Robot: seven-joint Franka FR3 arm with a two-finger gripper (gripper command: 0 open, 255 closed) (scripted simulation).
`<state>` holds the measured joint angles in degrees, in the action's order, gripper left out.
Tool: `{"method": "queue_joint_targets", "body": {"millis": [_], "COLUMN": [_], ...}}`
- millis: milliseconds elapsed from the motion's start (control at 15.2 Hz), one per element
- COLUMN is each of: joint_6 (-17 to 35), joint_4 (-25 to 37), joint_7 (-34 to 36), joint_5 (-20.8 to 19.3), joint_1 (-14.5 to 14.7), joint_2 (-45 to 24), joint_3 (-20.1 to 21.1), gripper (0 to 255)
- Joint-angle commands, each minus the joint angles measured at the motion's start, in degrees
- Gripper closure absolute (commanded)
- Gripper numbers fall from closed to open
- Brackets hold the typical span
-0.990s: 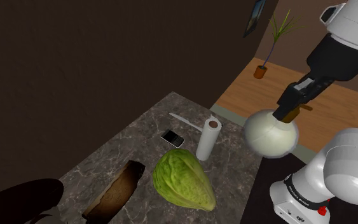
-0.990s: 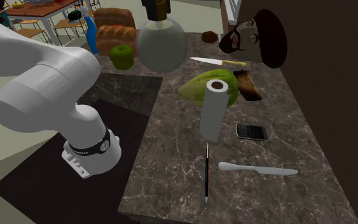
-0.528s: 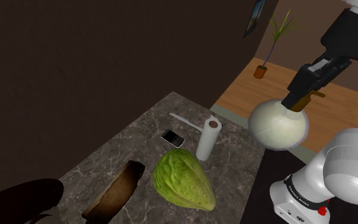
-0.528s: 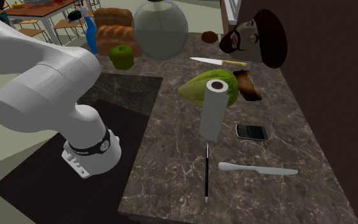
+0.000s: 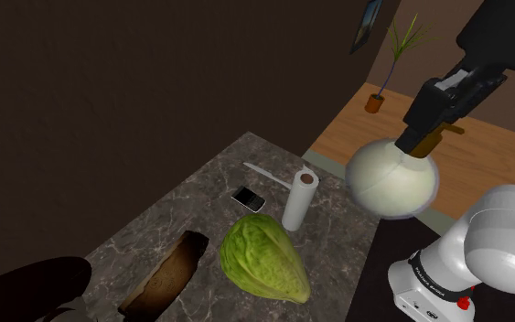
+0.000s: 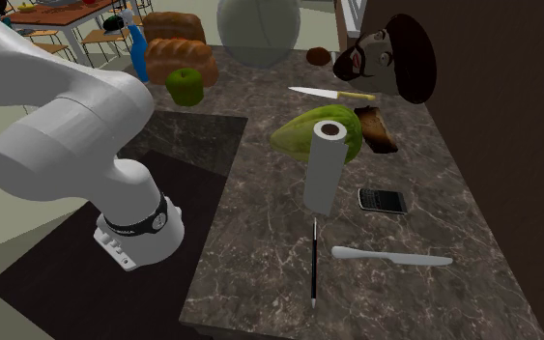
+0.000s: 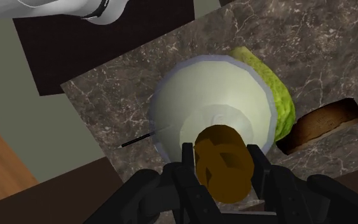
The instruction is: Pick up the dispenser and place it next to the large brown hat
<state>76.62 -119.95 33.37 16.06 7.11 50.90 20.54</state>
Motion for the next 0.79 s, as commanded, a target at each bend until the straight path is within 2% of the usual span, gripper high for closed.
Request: {"method": "queue_joint_targets", "body": {"millis": [0, 396, 726], "joint_6": [0.9, 3.9, 6.0], "joint_4": [1.9, 9.8, 18.3], "joint_7": [2.4, 9.9, 17.0], "joint_5": [1.4, 3.7, 3.1], "joint_1": [-0.4, -3.1, -6.7], "joint_2": [-2.1, -10.6, -19.3], "joint_3": [2.9, 12.3, 21.9], "gripper": [255, 255, 255]}}
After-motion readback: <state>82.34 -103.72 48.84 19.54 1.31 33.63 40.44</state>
